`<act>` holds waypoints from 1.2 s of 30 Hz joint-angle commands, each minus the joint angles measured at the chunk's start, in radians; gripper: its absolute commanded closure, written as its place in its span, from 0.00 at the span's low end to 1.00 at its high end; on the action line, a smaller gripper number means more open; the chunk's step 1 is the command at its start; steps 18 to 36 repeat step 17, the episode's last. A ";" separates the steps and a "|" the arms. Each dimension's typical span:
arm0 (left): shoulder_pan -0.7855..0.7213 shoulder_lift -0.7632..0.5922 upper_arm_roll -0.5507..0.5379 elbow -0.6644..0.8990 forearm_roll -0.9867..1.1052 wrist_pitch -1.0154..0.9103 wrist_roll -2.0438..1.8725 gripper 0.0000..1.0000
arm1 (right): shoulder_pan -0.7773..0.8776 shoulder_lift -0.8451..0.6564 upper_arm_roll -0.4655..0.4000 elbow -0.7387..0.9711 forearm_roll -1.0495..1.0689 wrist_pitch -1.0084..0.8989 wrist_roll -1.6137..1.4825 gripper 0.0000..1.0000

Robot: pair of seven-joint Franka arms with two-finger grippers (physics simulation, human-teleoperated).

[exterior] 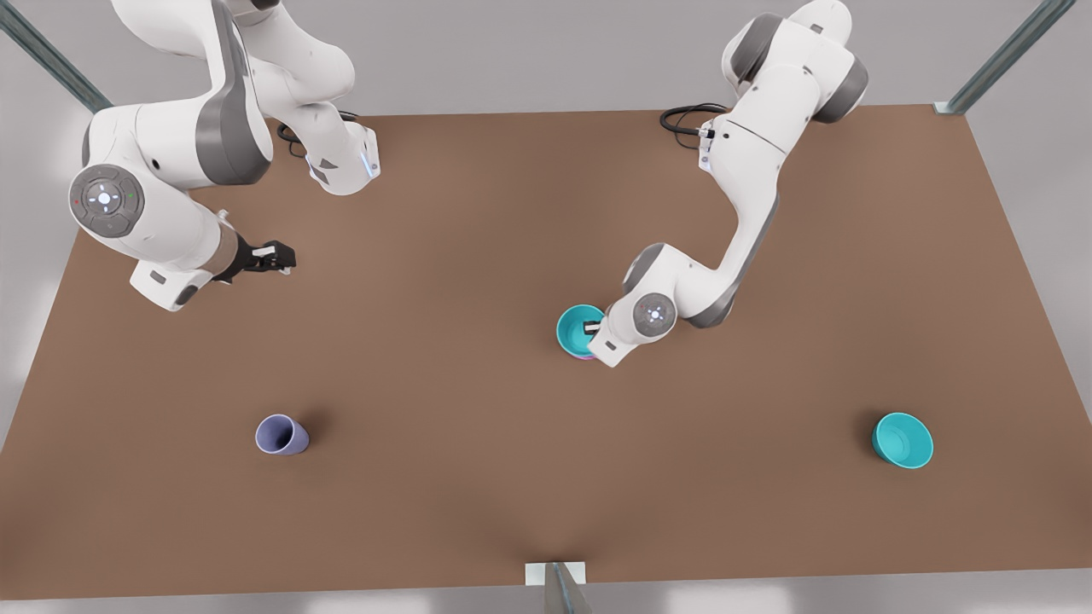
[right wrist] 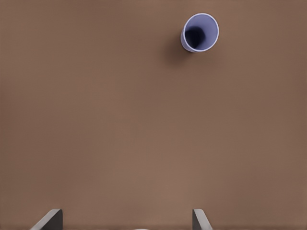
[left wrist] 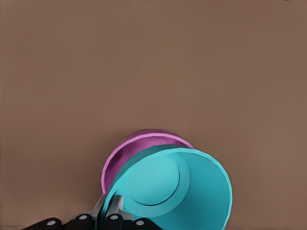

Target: Stack the blue bowl on the pink bowl

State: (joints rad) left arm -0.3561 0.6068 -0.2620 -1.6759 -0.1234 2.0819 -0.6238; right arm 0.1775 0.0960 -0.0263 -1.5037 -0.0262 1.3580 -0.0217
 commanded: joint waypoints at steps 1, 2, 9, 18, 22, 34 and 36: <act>0.002 -0.004 0.000 -0.002 -0.001 0.001 -0.148 0.58 | -0.001 -0.001 0.000 0.000 0.000 0.004 -0.010 0.00; 0.002 -0.002 0.000 -0.001 -0.001 0.001 -0.148 0.00 | -0.001 -0.001 -0.001 0.000 0.002 0.006 -0.010 0.00; 0.261 -0.254 0.003 0.242 0.140 -0.664 0.094 0.00 | -0.003 0.002 -0.003 0.000 0.002 0.007 -0.012 0.00; 0.330 -0.387 0.043 0.343 0.188 -0.835 0.547 0.00 | -0.004 -0.030 0.003 0.005 -0.046 0.024 -0.012 0.00; 0.330 -0.387 0.043 0.343 0.188 -0.835 0.547 0.00 | -0.004 -0.030 0.003 0.005 -0.046 0.024 -0.012 0.00; 0.330 -0.387 0.043 0.343 0.188 -0.835 0.547 0.00 | -0.004 -0.030 0.003 0.005 -0.046 0.024 -0.012 0.00; 0.330 -0.387 0.043 0.343 0.188 -0.835 0.547 0.00 | -0.004 -0.030 0.003 0.005 -0.046 0.024 -0.012 0.00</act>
